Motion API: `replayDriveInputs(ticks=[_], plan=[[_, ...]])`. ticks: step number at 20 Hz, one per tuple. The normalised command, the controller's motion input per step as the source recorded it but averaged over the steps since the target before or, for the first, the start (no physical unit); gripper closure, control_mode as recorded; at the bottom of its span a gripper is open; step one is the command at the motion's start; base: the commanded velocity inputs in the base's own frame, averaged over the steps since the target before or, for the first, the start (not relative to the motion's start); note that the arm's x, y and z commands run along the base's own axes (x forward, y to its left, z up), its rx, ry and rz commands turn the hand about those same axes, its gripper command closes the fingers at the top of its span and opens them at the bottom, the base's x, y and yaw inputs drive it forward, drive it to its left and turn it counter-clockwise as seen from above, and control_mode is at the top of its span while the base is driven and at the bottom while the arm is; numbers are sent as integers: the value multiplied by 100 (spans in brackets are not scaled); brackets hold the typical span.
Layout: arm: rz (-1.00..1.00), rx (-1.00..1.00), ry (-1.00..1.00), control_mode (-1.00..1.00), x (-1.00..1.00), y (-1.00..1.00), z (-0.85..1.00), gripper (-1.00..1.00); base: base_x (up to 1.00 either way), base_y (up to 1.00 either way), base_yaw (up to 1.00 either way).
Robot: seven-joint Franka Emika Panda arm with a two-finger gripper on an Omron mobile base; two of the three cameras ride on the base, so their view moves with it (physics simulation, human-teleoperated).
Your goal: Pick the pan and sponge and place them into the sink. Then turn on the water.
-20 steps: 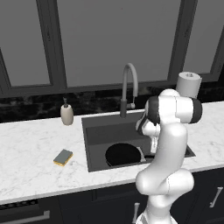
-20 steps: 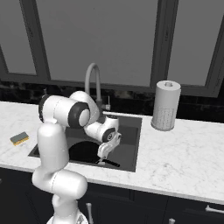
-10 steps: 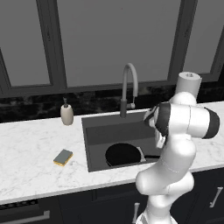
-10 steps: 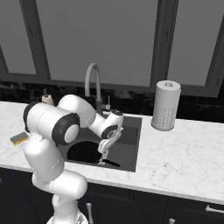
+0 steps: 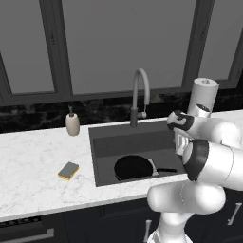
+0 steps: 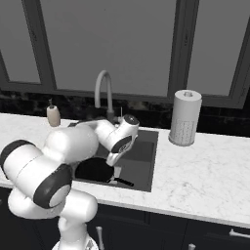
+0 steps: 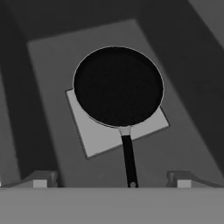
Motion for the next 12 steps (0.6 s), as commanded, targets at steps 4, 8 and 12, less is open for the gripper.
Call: replayDriveInputs(ticks=[4, 8, 12], plan=[[-1, 6, -19, -100, -38, 0, 81, -100, 0, 0, 0], [-2, 6, -6, -100, -37, 31, 70, -100, 0, 0, 0], [-8, 10, 0, -100, -40, 29, 72, -100, 0, 0, 0]])
